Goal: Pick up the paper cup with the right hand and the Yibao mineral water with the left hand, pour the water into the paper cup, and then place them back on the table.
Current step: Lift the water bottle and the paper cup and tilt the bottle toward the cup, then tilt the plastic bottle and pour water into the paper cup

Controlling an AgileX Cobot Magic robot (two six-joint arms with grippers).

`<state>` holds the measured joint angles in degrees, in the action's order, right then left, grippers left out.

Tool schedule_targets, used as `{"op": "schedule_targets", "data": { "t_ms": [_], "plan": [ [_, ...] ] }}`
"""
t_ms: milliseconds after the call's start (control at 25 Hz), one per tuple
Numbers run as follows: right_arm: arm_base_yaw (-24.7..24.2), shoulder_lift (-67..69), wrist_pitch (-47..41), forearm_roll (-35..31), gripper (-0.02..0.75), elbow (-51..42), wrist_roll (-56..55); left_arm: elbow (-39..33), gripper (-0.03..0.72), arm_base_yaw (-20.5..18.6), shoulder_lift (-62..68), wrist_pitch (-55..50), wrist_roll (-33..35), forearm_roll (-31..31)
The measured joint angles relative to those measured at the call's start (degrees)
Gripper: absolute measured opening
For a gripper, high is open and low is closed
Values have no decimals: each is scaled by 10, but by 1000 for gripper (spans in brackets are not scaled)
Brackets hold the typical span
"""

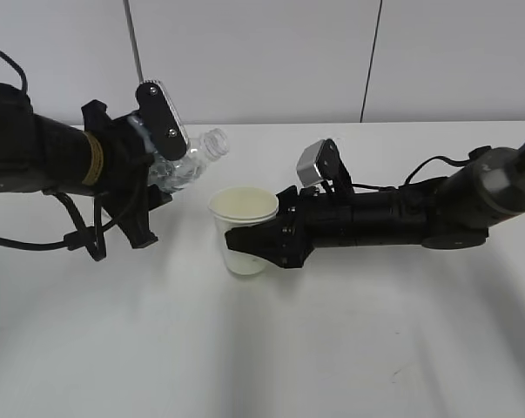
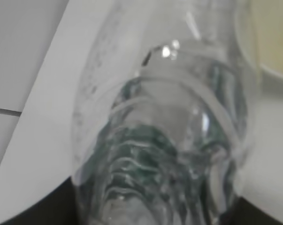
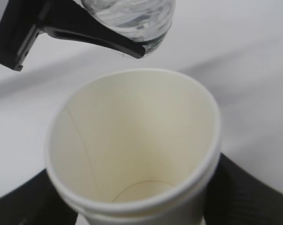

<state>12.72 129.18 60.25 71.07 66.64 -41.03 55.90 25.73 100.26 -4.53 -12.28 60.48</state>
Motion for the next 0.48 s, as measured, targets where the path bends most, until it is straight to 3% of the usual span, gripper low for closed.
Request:
{"op": "schedule_targets", "data": {
  "t_ms": [480],
  "plan": [
    [3,0,-24,17,532,26,-24,16,341,3,0,-39,0,47]
  ]
}}
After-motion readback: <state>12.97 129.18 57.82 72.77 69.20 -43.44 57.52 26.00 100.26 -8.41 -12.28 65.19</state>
